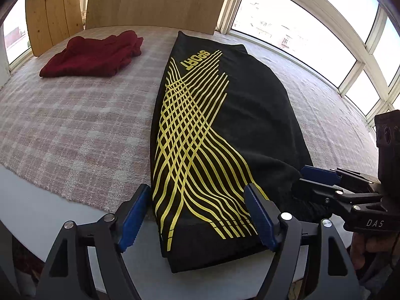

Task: Fold clothes
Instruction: 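Open both tools and release the lengthwise-folded pants on the table, then move both open tools to the cuff end of the folded pants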

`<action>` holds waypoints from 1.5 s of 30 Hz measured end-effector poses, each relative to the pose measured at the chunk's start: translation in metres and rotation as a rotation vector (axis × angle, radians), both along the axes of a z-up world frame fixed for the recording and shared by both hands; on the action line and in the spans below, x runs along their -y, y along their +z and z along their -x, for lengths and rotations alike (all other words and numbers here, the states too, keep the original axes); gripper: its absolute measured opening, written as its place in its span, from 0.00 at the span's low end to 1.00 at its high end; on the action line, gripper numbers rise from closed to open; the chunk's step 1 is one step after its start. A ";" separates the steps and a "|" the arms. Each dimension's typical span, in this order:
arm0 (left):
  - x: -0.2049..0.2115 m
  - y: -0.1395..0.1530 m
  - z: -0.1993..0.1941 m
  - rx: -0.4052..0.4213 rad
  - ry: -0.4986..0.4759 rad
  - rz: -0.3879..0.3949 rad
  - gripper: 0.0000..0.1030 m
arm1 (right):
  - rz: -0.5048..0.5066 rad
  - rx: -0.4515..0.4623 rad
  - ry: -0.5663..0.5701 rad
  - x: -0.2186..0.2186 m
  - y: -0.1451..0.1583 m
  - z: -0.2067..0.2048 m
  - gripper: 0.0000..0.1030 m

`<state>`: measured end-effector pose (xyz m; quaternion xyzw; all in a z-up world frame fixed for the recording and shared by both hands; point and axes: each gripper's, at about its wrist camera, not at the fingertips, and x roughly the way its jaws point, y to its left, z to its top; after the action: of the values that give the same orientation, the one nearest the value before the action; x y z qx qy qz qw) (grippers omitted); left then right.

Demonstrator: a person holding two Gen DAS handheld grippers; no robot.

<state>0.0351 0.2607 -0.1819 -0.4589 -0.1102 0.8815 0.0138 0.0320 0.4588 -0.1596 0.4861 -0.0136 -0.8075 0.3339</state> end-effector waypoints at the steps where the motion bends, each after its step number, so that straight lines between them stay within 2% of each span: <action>1: -0.001 0.001 -0.001 0.008 -0.016 0.022 0.73 | -0.011 0.004 -0.004 -0.001 0.004 0.000 0.54; 4: 0.007 0.013 -0.008 -0.011 -0.011 0.055 0.73 | -0.012 -0.018 -0.040 -0.012 0.025 -0.004 0.54; 8: 0.034 0.029 -0.020 -0.018 0.063 0.019 0.73 | -0.007 -0.008 -0.113 -0.046 0.034 -0.009 0.54; 12: 0.058 0.034 -0.027 -0.018 0.143 -0.049 0.73 | 0.036 0.088 -0.171 -0.074 0.019 -0.012 0.54; 14: 0.063 0.032 -0.028 -0.017 0.170 -0.068 0.70 | 0.041 0.110 -0.190 -0.073 0.010 -0.012 0.54; 17: 0.061 0.024 -0.023 0.000 0.159 -0.096 0.61 | 0.035 0.112 -0.201 -0.069 0.005 -0.015 0.54; 20: 0.054 0.018 -0.021 0.008 0.148 -0.110 0.61 | 0.040 0.121 -0.200 -0.063 0.002 -0.016 0.54; 24: 0.044 0.015 -0.020 0.013 0.107 -0.147 0.64 | 0.039 0.126 -0.213 -0.053 -0.001 -0.017 0.54; 26: 0.041 0.015 -0.019 0.003 0.086 -0.147 0.72 | 0.038 0.119 -0.240 -0.048 -0.001 -0.018 0.54; 29: 0.035 0.012 -0.017 0.015 0.053 -0.112 0.72 | 0.026 0.108 -0.287 -0.039 -0.002 -0.022 0.54; 32: 0.028 0.007 -0.013 0.051 0.034 -0.049 0.72 | -0.045 0.102 -0.352 -0.026 -0.006 -0.029 0.54; 34: 0.027 0.003 -0.013 0.057 0.025 -0.043 0.72 | -0.059 0.090 -0.393 -0.020 -0.007 -0.034 0.60; 37: 0.019 0.000 -0.014 0.056 -0.016 -0.010 0.70 | -0.096 0.074 -0.444 -0.013 -0.006 -0.040 0.62; 41: 0.019 0.000 -0.018 0.062 -0.046 -0.032 0.72 | -0.096 0.064 -0.475 -0.012 -0.006 -0.043 0.66; 45: 0.017 -0.001 -0.017 0.045 -0.060 -0.020 0.73 | -0.092 0.061 -0.475 -0.013 -0.006 -0.043 0.67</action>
<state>0.0517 0.2433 -0.1826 -0.4814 -0.1057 0.8691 0.0423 0.0750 0.4719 -0.1656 0.5084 -0.1008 -0.8479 0.1114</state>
